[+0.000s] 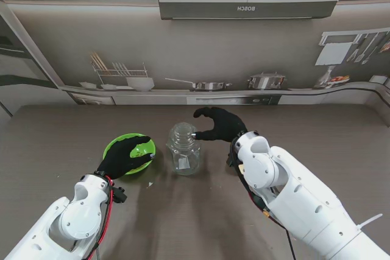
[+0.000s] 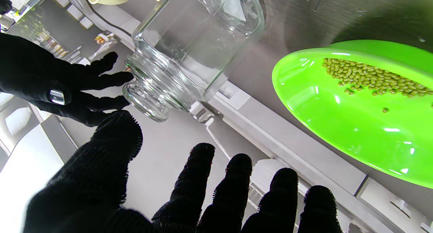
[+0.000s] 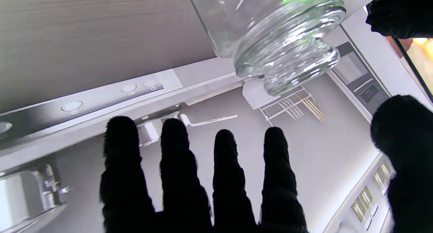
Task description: Pour mung beans into a glass jar with a funnel
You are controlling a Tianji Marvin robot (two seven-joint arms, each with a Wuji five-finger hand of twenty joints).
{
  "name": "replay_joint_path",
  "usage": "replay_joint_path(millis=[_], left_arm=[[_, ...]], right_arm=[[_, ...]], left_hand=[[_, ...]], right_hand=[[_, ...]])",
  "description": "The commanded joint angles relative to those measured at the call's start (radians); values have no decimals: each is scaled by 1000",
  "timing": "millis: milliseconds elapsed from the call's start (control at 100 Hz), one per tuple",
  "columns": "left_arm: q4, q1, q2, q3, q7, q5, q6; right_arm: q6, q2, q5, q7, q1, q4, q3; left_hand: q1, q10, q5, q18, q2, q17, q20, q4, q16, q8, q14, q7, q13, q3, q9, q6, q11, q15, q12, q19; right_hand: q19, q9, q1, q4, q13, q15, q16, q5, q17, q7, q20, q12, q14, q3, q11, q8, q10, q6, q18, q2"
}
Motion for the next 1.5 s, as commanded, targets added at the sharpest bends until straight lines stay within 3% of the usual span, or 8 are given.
replay_joint_path(millis=[0, 260, 540, 930, 1160, 1330, 1490], left_arm=[[-3, 0, -2, 1, -19, -4, -1], [-7, 5, -3, -5, -12, -2, -3], [-14, 13, -4, -14, -8, -2, -5], [-19, 20, -4, -22, -8, -4, -7], [-23, 23, -4, -25, -12, -7, -5], [-24, 23, -4, -25, -14, -9, -3], [-25, 23, -3, -25, -18, -12, 0]], right_arm=[[2, -17, -6, 18, 35, 20, -29], [15, -32, -31, 34, 146, 96, -142], [28, -36, -51, 91, 236, 142, -241], [21, -48, -81, 122, 322, 209, -346], [11, -65, -78, 116, 359, 258, -391], [2, -79, -68, 102, 375, 289, -411], [-18, -91, -65, 85, 386, 321, -430]], left_hand=[[11, 2, -19, 3, 28, -22, -5, 3, -15, -7, -19, -4, -26, -22, -21, -8, 0, -21, -3, -20], [12, 3, -18, 4, 30, -22, -5, 3, -15, -7, -19, -3, -25, -23, -17, -6, 1, -20, -2, -20], [13, 5, -16, 5, 30, -22, -4, 3, -15, -6, -17, -3, -23, -25, -15, -6, 1, -20, -1, -21], [13, 7, -12, 6, 32, -22, -4, 3, -15, -6, -18, -2, -22, -27, -9, -5, 2, -20, 0, -20], [13, 9, -9, 5, 36, -22, -4, 3, -15, -6, -18, -1, -21, -30, -4, -4, 3, -20, 2, -21], [14, 13, -13, 5, 37, -22, -3, 4, -14, -6, -17, -3, -19, -32, -1, -2, 4, -19, 3, -20], [15, 15, -5, 5, 41, -23, -3, 4, -14, -5, -16, 0, -18, -34, -2, -1, 3, -19, 4, -21]], right_hand=[[39, -31, -40, 7, 17, 12, 15, -19, 12, -22, 20, -1, -29, 11, 1, 4, -14, -27, -22, 9], [223, -63, -45, 18, 95, 182, 145, -41, 78, -56, 102, 32, -52, 19, 38, 43, -5, -42, -56, -6], [325, -70, -41, 28, 110, 385, 262, -50, 116, -68, 154, 92, -70, 27, 107, 103, 5, -54, -75, -26], [401, -74, 9, 49, 161, 500, 317, -72, 194, -26, 179, 192, -75, 47, 234, 199, 1, -50, -86, -66], [452, -50, 70, 67, 226, 607, 358, -96, 250, 169, 179, 294, -112, 54, 366, 259, -24, -55, -102, -110], [495, 17, 122, 41, 299, 700, 386, -79, 295, 352, 174, 368, -159, 50, 453, 270, -51, -68, -119, -139], [545, 80, 181, 32, 375, 790, 412, -40, 349, 463, 173, 429, -212, 26, 516, 270, -74, -69, -143, -124]])
